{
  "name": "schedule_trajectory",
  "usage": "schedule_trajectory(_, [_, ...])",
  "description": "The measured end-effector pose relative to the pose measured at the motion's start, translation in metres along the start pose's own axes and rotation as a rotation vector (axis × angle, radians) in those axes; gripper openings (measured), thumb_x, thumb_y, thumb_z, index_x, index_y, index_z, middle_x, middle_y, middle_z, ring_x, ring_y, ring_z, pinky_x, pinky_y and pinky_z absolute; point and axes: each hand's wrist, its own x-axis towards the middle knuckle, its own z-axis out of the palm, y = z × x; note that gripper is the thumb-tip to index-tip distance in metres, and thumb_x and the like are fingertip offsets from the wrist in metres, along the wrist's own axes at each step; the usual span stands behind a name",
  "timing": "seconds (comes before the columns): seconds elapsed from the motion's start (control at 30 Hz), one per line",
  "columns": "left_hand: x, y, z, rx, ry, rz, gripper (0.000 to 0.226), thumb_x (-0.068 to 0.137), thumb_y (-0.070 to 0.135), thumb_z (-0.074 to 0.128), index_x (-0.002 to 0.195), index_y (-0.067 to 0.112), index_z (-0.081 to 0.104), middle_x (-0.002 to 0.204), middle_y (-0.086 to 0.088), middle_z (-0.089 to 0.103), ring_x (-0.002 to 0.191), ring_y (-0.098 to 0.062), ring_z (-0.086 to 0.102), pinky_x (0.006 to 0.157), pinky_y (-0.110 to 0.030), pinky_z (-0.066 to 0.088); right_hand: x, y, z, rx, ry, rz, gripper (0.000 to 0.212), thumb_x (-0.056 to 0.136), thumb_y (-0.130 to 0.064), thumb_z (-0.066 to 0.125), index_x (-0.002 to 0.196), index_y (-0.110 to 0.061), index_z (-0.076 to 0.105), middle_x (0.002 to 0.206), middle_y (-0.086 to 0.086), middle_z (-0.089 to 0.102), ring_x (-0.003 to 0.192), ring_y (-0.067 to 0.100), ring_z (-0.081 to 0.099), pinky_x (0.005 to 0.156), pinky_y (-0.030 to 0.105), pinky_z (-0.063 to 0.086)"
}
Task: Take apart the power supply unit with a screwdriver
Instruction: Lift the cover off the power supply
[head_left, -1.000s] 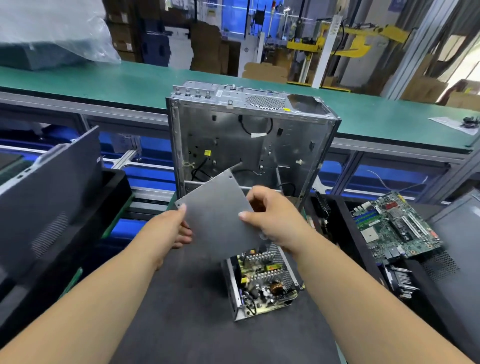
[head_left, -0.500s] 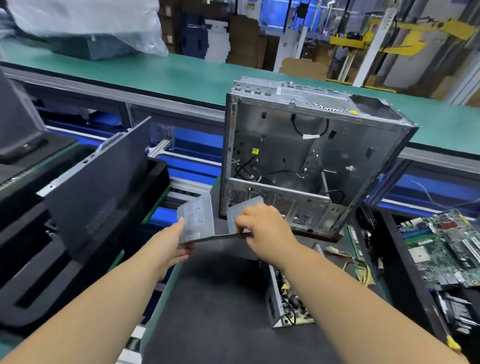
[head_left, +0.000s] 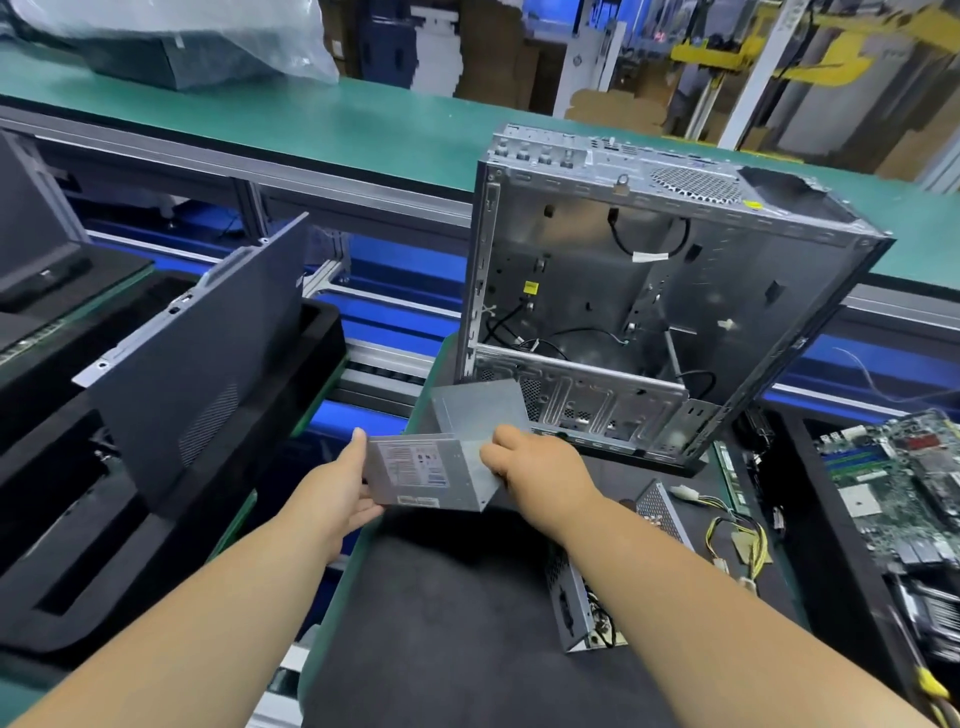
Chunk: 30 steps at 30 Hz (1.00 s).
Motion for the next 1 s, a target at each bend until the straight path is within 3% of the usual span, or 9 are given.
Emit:
schedule_trajectory(0.13, [-0.001,-0.008,0.006,0.047,-0.028,-0.036,0.049,0.084,0.066,0.05,0.098,0.021,0.062,0.089,-0.002,0.068,0.091,-0.021,0.069,0.107,-0.046,0.044,-0.002,0.006,0.013,0.002,-0.11,0.076,0.029,0.08,0.005,0.053,0.103,-0.013,0.053,0.108,0.007,0.049,0.084,0.033,0.056,0.058,0.037,0.034])
schedule_trajectory(0.23, [-0.003,-0.01,0.009,0.028,-0.049,-0.036,0.051,0.084,0.062,0.052,0.107,0.017,0.061,0.099,-0.009,0.069,0.093,-0.023,0.069,0.094,-0.036,0.054,-0.005,0.01,0.015,0.079,-0.146,0.17,0.035,0.082,0.007,0.052,0.113,-0.011,0.05,0.114,0.009,0.048,0.091,0.033,0.057,0.064,0.039,0.046])
schedule_trajectory(0.37, [-0.009,-0.015,0.015,0.024,-0.129,-0.025,0.044,0.082,0.054,0.056,0.108,0.019,0.059,0.105,-0.013,0.069,0.094,-0.024,0.072,0.083,-0.033,0.057,-0.006,0.017,0.015,0.134,-0.204,0.281,0.038,0.084,0.01,0.048,0.118,-0.006,0.045,0.12,0.014,0.043,0.08,0.032,0.05,0.06,0.038,0.037])
schedule_trajectory(0.5, [-0.014,-0.02,0.024,0.001,-0.145,0.001,0.038,0.09,0.041,0.054,0.12,0.018,0.06,0.12,-0.01,0.065,0.107,-0.021,0.066,0.098,-0.034,0.052,-0.005,0.02,0.015,0.246,-0.31,0.283,0.035,0.087,0.007,0.046,0.12,-0.004,0.041,0.124,0.018,0.038,0.083,0.035,0.055,0.069,0.043,0.046])
schedule_trajectory(0.6, [-0.017,-0.025,0.026,0.053,-0.111,0.038,0.025,0.089,0.033,0.055,0.109,0.021,0.063,0.123,0.002,0.063,0.111,-0.01,0.058,0.107,-0.032,0.042,-0.003,0.02,0.013,0.322,-0.284,0.343,0.036,0.09,-0.002,0.048,0.125,-0.008,0.041,0.127,0.014,0.039,0.087,0.034,0.054,0.069,0.039,0.041])
schedule_trajectory(0.7, [-0.02,-0.026,0.027,0.094,-0.123,0.022,0.049,0.085,0.039,0.057,0.13,0.019,0.054,0.131,0.003,0.058,0.122,-0.015,0.054,0.114,-0.039,0.036,-0.009,0.024,0.01,0.245,-0.277,0.386,0.038,0.091,-0.016,0.054,0.127,-0.01,0.044,0.127,0.012,0.044,0.099,0.033,0.052,0.078,0.039,0.041])
schedule_trajectory(0.8, [-0.021,-0.028,0.029,0.129,-0.146,0.016,0.058,0.075,0.043,0.056,0.128,0.021,0.052,0.123,0.007,0.06,0.118,-0.013,0.055,0.114,-0.04,0.036,-0.023,0.032,0.009,0.09,-0.306,0.421,0.048,0.088,-0.034,0.057,0.13,-0.013,0.047,0.126,0.01,0.048,0.112,0.033,0.051,0.093,0.042,0.037])
schedule_trajectory(0.9, [-0.019,-0.03,0.031,0.116,-0.126,0.042,0.032,0.086,0.038,0.053,0.115,0.024,0.051,0.102,0.011,0.055,0.097,-0.007,0.054,0.111,-0.039,0.039,-0.035,0.038,0.014,0.074,-0.332,0.494,0.052,0.09,-0.048,0.054,0.129,-0.014,0.048,0.125,0.009,0.052,0.112,0.032,0.053,0.097,0.045,0.033])
schedule_trajectory(1.0, [-0.023,-0.027,0.039,0.214,-0.053,0.088,0.018,0.085,0.037,0.045,0.097,0.028,0.055,0.1,0.003,0.056,0.095,-0.017,0.054,0.101,-0.04,0.045,-0.04,0.037,0.022,0.145,-0.315,0.542,0.054,0.094,-0.053,0.048,0.128,-0.012,0.049,0.126,0.01,0.054,0.112,0.031,0.054,0.098,0.045,0.031])
